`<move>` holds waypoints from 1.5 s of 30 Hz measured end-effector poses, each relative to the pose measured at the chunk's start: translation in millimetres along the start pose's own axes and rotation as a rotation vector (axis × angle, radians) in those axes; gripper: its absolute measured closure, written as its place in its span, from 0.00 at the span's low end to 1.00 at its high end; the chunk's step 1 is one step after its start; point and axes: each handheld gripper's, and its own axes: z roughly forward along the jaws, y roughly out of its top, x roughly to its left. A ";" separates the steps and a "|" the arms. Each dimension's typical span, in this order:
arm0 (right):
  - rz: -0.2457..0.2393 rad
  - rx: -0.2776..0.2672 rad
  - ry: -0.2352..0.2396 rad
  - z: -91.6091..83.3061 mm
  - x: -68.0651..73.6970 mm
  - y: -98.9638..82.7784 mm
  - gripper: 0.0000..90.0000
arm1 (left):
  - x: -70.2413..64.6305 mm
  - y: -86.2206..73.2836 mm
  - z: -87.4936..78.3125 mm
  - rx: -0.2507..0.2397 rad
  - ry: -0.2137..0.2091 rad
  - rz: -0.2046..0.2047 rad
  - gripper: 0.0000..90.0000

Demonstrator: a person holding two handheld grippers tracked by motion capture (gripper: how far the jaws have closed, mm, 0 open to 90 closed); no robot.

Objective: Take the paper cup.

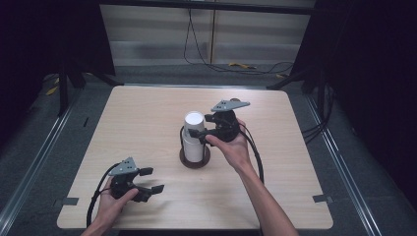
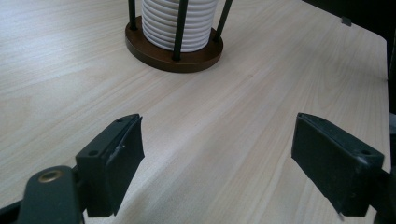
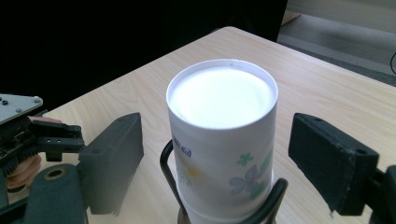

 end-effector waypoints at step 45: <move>0.015 -0.006 -0.004 24.4 -4.8 1.5 0.33 | 0.9 -2.5 4.2 0.016 -0.005 -0.015 0.19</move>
